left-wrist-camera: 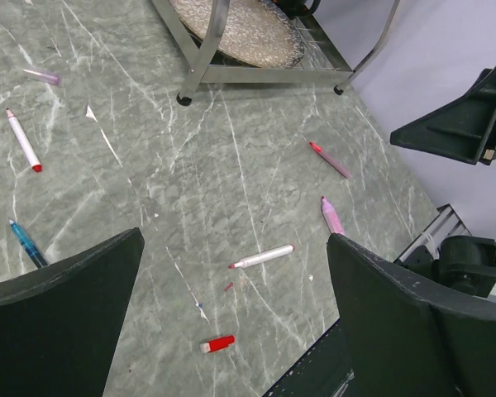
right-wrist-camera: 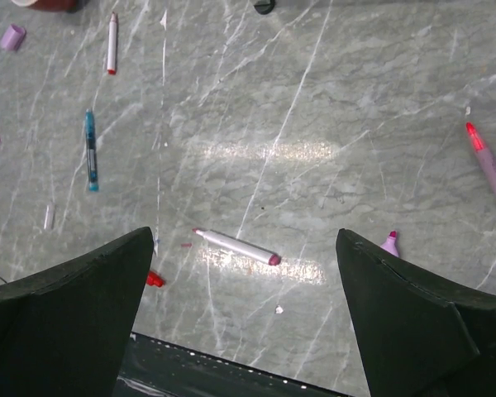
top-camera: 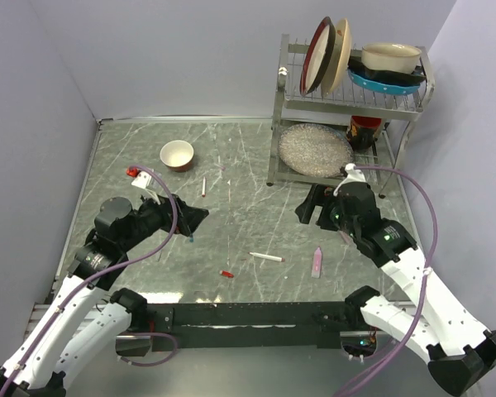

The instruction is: Insert the pens into the pen caps

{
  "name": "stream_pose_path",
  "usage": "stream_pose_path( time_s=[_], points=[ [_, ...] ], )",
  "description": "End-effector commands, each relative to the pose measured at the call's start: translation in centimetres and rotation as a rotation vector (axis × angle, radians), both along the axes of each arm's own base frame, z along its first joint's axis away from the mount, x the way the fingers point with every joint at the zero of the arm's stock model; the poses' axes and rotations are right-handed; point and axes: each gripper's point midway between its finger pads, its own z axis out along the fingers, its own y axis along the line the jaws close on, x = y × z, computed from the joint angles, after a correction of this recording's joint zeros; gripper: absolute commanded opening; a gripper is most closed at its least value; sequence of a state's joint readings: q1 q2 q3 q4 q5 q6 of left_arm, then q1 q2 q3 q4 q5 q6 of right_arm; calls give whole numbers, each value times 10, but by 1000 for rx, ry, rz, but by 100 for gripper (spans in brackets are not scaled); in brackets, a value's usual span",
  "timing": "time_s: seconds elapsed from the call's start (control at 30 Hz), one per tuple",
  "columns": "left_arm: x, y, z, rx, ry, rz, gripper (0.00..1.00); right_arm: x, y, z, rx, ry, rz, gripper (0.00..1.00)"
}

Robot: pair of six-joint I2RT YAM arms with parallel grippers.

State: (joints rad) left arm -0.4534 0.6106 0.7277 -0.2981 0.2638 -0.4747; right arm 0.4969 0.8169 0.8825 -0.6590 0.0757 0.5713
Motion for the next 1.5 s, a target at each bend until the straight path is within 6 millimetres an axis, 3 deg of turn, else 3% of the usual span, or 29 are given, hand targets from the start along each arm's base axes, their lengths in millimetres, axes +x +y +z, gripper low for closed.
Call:
stream_pose_path(
  time_s=[0.0,0.13,0.23,0.37,0.5,0.7,0.93,1.47],
  points=[
    [-1,-2,17,-19,-53,-14,99,2,-7,9,26,-17,-65,100],
    [-1,-2,17,-18,-53,-11,99,-5,-14,-11,19,92,-144,100],
    [-1,-1,16,-19,-52,-11,99,-19,-12,-41,26,215,-168,99],
    [-2,-1,18,-22,-59,-9,99,-39,-17,-84,-21,379,-192,86],
    [-3,0,19,-25,-65,-11,99,-58,-27,-120,-76,485,-234,79],
    [-5,-2,21,-27,-70,-23,99,-72,-31,-142,-104,546,-227,60],
    [-8,-5,20,-33,-68,-47,99,-73,-29,-167,-141,602,-216,58],
    [-7,-4,20,-29,-65,-43,99,-72,-31,-200,-224,660,-200,51]
  ],
)
